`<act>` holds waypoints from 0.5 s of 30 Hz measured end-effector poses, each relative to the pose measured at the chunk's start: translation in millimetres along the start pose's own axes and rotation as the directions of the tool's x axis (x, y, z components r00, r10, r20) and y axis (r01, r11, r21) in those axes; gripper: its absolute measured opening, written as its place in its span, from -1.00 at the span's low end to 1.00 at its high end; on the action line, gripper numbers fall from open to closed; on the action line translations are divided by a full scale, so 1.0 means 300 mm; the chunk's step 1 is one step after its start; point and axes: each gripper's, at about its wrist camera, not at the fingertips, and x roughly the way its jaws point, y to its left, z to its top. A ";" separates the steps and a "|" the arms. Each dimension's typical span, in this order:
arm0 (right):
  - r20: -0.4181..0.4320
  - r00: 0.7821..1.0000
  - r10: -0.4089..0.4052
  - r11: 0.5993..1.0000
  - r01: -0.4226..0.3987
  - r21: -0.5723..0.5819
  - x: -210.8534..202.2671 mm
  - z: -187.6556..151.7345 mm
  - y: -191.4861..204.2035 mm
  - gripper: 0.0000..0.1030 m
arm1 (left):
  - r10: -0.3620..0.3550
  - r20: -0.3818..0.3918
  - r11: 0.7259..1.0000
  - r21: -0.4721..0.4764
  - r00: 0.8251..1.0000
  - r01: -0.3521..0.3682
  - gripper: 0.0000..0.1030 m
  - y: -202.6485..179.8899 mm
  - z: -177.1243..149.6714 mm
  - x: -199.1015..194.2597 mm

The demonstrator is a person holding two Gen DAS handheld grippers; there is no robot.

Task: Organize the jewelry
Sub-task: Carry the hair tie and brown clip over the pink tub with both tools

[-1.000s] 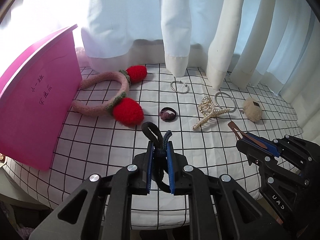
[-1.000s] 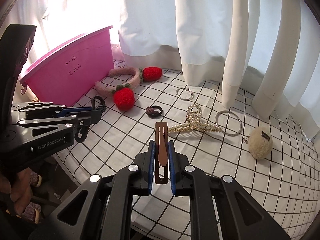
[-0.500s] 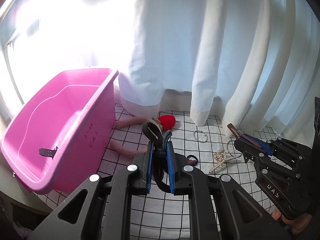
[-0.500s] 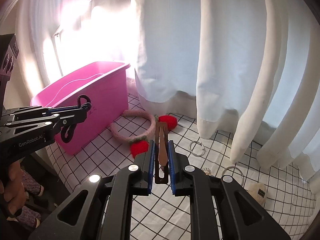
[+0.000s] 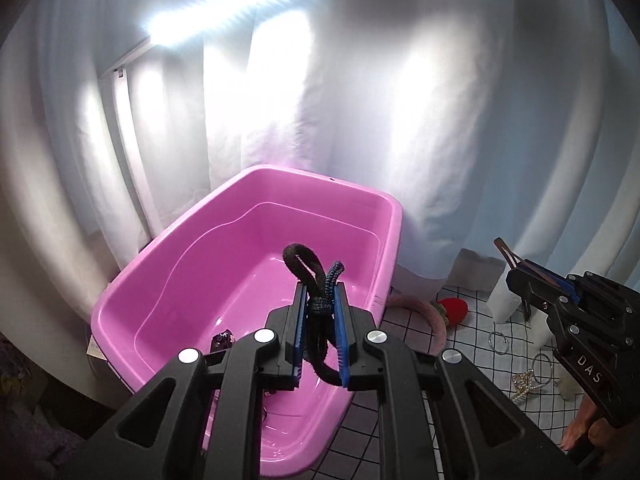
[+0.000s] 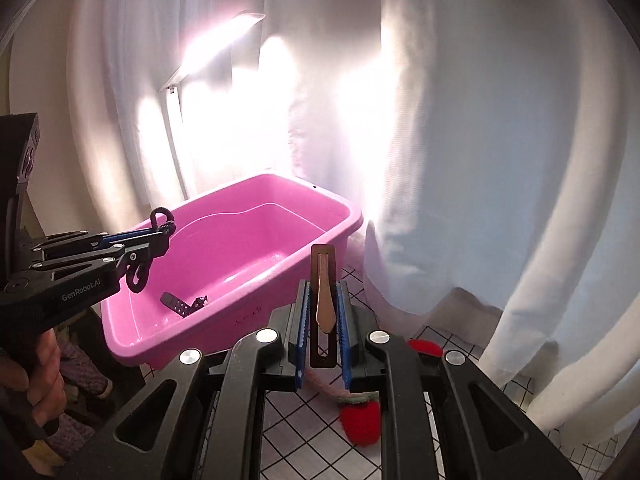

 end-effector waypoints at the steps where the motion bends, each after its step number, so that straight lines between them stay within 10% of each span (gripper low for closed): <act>1: 0.000 1.000 0.014 1.000 -0.014 -0.006 0.012 0.021 0.019 -0.75 | 0.016 -0.007 1.000 -0.012 1.000 -0.016 -0.74 0.027 0.007 0.012; 15: -0.086 0.986 0.143 0.987 -0.148 -0.057 0.293 0.208 0.209 -0.75 | 0.125 -0.117 0.983 -0.118 0.985 -0.139 -0.74 0.293 0.058 0.153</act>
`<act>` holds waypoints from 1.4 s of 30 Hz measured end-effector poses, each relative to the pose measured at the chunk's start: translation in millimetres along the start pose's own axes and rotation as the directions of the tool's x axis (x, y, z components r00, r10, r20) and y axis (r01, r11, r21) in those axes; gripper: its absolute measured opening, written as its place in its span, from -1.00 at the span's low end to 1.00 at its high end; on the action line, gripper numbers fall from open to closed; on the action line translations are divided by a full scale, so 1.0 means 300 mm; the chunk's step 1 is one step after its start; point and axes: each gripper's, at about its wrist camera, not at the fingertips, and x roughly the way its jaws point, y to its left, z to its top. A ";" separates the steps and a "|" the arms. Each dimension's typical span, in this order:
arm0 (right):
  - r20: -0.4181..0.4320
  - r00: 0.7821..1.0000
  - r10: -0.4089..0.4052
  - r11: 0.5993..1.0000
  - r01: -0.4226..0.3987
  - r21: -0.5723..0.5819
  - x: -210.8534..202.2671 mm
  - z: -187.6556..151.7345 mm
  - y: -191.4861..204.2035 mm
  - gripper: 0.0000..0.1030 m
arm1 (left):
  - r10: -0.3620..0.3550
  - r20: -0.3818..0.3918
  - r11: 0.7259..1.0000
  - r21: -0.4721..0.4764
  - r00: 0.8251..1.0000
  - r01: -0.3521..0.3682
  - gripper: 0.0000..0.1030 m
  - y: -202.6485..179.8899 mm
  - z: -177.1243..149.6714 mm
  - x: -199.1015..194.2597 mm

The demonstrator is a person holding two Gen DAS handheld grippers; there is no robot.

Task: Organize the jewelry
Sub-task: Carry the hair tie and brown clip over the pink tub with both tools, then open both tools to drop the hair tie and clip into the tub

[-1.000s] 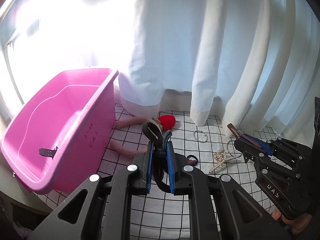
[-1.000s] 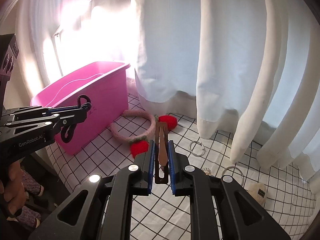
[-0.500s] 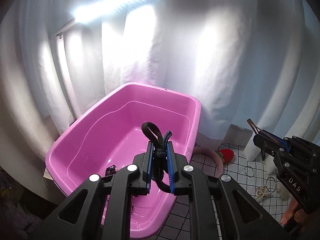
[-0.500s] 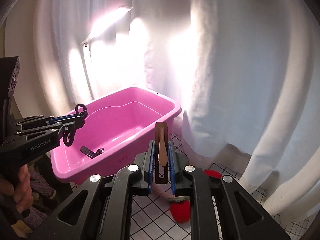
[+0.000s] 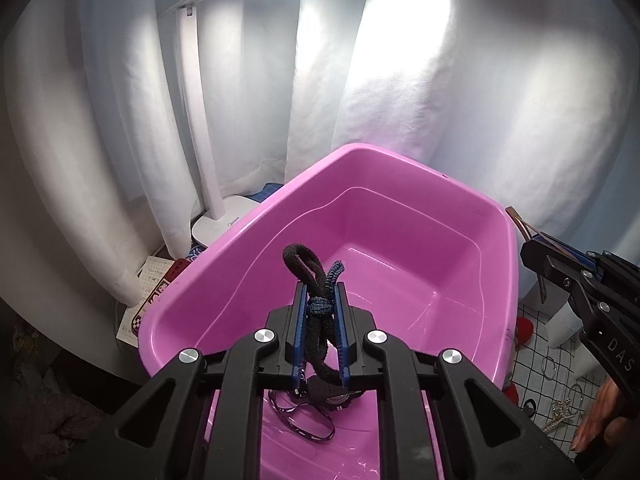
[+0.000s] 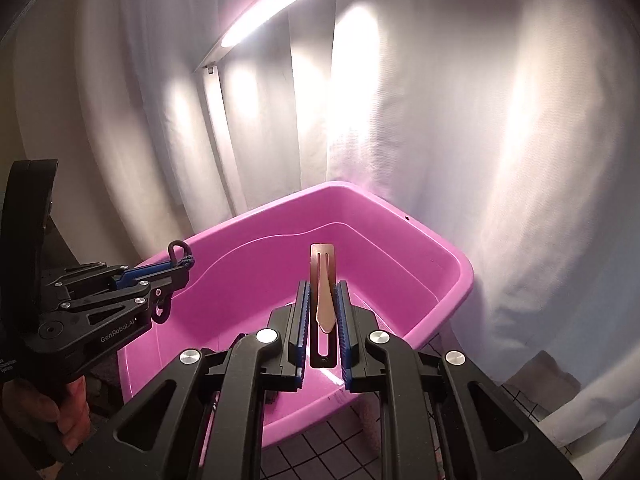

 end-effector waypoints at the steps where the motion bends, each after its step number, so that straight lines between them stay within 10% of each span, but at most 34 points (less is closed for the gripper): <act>1: -0.009 1.000 0.006 1.000 -0.006 -0.001 0.020 0.008 0.008 -0.75 | 0.006 -0.008 1.000 -0.004 1.000 -0.006 -0.74 0.009 0.004 0.013; 23: -0.345 0.938 0.040 0.992 0.005 0.128 0.382 0.019 0.022 -0.74 | 0.046 -0.269 0.998 -0.019 0.962 -0.053 -0.68 0.109 -0.027 0.264; 26: -0.352 0.936 0.017 0.992 0.028 0.122 0.388 0.022 0.019 -0.15 | 0.064 -0.261 0.997 -0.014 0.963 -0.070 -0.21 0.112 -0.025 0.253; 28: -0.337 0.942 -0.009 0.992 0.051 0.114 0.378 0.027 0.016 0.12 | 0.080 -0.219 0.997 -0.002 0.972 -0.083 0.51 0.107 -0.020 0.224; 42: -0.336 0.941 -0.041 0.986 0.091 0.136 0.353 0.025 -0.004 0.15 | 0.115 -0.191 0.993 -0.007 0.975 -0.118 0.73 0.118 -0.024 0.178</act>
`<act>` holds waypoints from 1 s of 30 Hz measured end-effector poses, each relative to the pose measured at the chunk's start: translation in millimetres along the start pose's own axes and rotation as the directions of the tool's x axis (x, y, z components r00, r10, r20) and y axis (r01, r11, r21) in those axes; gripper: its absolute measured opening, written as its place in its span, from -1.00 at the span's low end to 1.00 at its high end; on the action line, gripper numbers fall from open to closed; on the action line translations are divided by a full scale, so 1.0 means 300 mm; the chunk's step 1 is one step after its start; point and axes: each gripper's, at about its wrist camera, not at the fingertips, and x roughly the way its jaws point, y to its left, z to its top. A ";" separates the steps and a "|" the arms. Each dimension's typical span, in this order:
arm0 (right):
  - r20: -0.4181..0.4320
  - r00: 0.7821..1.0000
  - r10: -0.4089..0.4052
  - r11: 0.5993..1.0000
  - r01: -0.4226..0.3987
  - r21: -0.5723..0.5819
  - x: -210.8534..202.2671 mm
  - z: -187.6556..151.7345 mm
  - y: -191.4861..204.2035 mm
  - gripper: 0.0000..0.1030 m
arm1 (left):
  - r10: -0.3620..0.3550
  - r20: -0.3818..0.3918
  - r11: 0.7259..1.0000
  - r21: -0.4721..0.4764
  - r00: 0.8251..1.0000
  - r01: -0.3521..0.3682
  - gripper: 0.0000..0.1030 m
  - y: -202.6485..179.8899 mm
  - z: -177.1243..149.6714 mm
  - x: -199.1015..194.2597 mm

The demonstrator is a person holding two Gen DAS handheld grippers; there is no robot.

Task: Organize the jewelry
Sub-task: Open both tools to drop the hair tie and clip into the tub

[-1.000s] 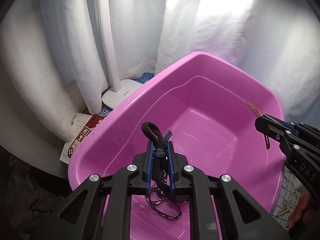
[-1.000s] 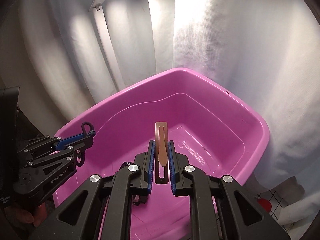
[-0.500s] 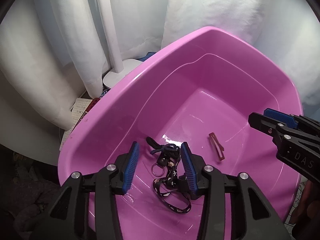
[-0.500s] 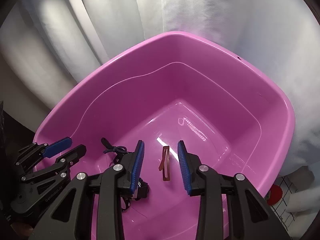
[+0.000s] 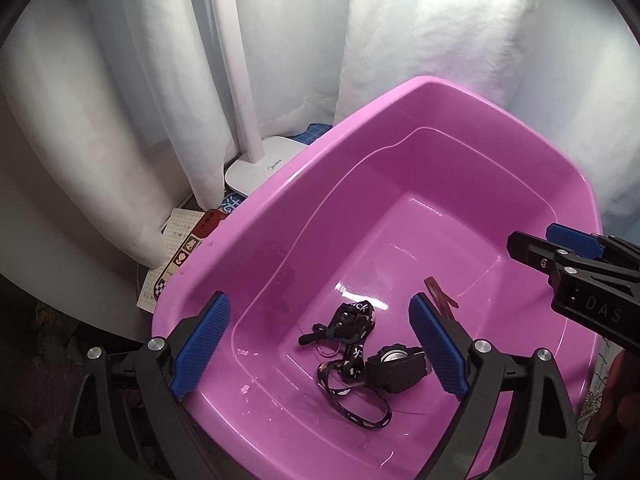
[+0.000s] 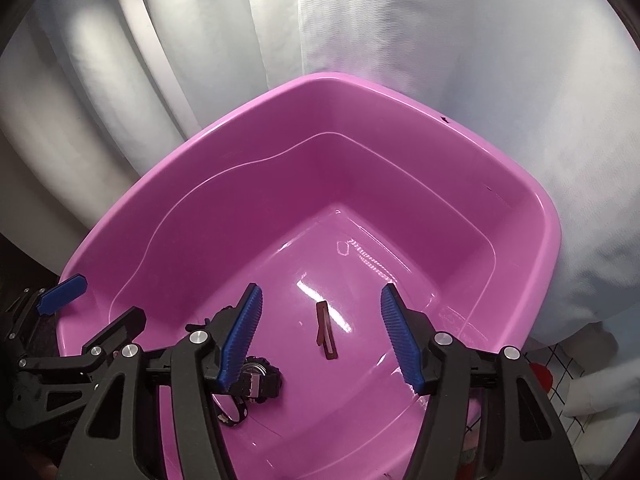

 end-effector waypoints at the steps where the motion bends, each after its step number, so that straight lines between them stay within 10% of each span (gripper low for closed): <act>1: 0.000 1.000 0.000 1.000 0.000 0.002 0.004 0.002 0.001 0.15 | 0.001 0.002 1.000 0.003 1.000 -0.001 0.74 -0.001 -0.002 -0.001; 30: 0.040 0.999 -0.023 0.998 0.021 0.051 -0.105 -0.061 -0.008 0.30 | 0.004 0.047 1.000 0.011 0.999 -0.005 0.86 0.011 -0.063 -0.123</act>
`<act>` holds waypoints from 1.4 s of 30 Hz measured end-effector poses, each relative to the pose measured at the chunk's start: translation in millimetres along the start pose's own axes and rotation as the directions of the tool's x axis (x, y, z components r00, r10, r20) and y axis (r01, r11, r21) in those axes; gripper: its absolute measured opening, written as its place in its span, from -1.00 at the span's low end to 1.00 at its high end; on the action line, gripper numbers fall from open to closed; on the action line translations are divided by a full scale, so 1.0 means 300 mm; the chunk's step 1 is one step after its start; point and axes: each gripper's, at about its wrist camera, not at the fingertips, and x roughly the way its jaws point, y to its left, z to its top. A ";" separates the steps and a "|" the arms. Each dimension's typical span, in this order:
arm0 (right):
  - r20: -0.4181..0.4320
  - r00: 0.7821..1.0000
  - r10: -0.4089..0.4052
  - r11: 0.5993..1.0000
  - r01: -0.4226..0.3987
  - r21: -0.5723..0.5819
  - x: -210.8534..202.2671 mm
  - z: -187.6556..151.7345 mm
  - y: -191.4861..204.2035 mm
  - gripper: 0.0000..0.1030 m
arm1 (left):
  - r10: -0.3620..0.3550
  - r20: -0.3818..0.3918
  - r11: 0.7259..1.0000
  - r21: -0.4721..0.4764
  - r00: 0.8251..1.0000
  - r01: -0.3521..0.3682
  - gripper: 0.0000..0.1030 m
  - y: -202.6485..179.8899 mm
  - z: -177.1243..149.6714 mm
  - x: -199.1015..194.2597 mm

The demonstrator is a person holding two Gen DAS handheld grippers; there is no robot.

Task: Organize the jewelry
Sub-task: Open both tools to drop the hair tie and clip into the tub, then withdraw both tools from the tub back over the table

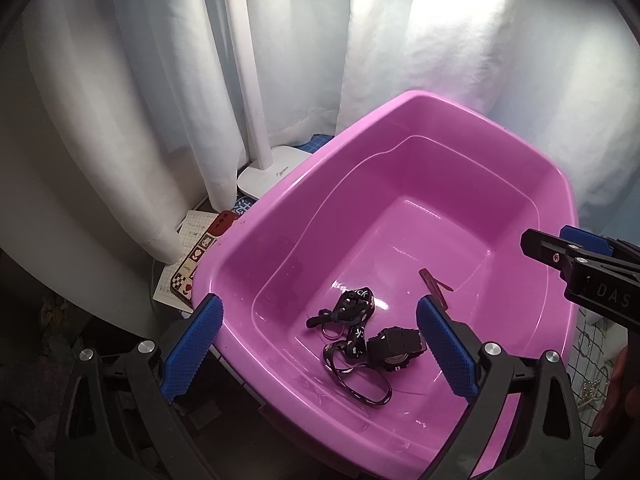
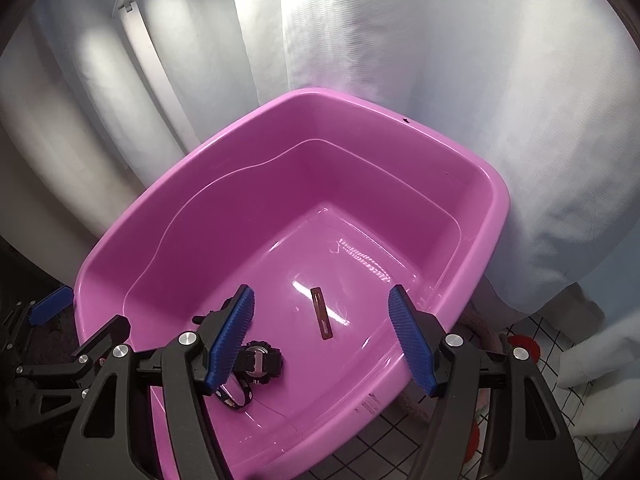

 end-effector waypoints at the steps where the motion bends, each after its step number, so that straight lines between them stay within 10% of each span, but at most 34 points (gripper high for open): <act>1: 0.002 1.000 0.000 1.000 0.000 0.004 -0.006 -0.006 -0.002 0.30 | 0.000 0.004 1.000 0.003 1.000 0.000 0.86 -0.002 -0.003 -0.007; 25: 0.139 0.990 -0.031 0.988 0.009 0.154 -0.282 -0.243 -0.187 0.31 | -0.073 0.063 0.993 0.098 0.995 0.066 0.86 -0.197 -0.109 -0.193; 42: 0.153 0.974 -0.164 0.914 0.092 0.395 -0.518 -0.740 -0.545 0.38 | -0.243 0.035 0.940 0.254 0.969 0.227 0.88 -0.553 -0.300 -0.316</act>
